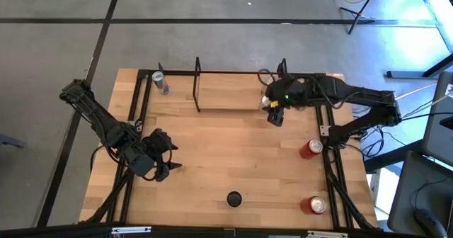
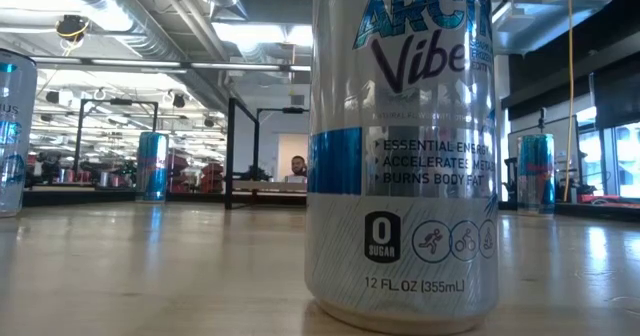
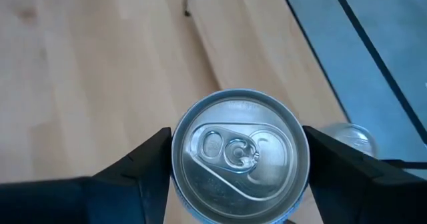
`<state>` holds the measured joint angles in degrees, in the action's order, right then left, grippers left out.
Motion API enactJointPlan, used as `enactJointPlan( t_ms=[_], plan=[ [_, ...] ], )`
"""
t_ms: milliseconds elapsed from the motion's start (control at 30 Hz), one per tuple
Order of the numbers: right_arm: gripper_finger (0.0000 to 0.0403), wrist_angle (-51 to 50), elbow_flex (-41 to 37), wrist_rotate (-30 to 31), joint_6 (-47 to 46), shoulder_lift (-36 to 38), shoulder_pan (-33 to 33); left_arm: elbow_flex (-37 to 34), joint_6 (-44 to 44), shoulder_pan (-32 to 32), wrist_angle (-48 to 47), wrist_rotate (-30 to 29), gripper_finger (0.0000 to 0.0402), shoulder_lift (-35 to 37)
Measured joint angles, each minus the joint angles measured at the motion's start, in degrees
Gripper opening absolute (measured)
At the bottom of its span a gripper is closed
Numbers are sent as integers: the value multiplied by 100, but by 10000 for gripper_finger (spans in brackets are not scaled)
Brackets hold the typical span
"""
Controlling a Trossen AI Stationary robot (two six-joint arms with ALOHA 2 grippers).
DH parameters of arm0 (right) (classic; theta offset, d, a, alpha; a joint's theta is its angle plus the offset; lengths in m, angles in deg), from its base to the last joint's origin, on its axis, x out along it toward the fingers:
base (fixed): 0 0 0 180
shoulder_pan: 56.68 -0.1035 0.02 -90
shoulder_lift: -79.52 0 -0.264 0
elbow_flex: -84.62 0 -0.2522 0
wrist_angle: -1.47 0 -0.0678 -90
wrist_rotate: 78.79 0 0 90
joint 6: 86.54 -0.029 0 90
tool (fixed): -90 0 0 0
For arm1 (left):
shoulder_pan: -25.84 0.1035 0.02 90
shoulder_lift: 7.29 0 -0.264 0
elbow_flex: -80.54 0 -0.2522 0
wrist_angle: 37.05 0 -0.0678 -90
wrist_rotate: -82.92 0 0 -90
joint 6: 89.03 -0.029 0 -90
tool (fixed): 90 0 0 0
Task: Place canned beverage on shelf
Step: Put the pink soda can on the shelf
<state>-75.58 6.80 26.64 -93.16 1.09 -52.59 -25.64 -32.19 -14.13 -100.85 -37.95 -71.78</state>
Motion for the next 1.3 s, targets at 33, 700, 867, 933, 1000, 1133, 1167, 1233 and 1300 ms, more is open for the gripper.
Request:
enactJointPlan(
  t_ms=[33, 700, 867, 933, 1000, 1133, 1167, 1233, 1300],
  plan=[
    [258, -25, 0, -27, 103, 0, 98, 0, -1, 0, -1, -30, 319, 0],
    [258, 1668, -1935, -1348, 1691, 40, 2014, 0, 151, 390, 0, -261, 319, 0],
    [256, 1998, -2284, -1364, 1890, 39, 2264, 0, 150, 565, 0, -256, 319, 0],
    [257, 2028, -2396, -1423, 1897, 39, 2364, 0, 150, 619, 0, -256, 319, 0],
    [260, 2104, -2490, -1517, 1893, 39, 2429, 0, 149, 655, 0, -254, 319, 0],
    [261, 2284, -2630, -1558, 1897, 39, 2534, 0, 150, 709, 2, -247, 319, 0],
    [261, 2314, -2669, -1605, 1900, 39, 2557, 0, 151, 708, 0, -247, 319, 0],
    [262, 2338, -2703, -1651, 1900, 39, 2570, 0, 151, 708, 4, -245, 319, 0],
    [264, 2323, -2717, -1628, 1900, 42, 2568, 0, 151, 708, 13, -201, 319, 0]
  ],
)
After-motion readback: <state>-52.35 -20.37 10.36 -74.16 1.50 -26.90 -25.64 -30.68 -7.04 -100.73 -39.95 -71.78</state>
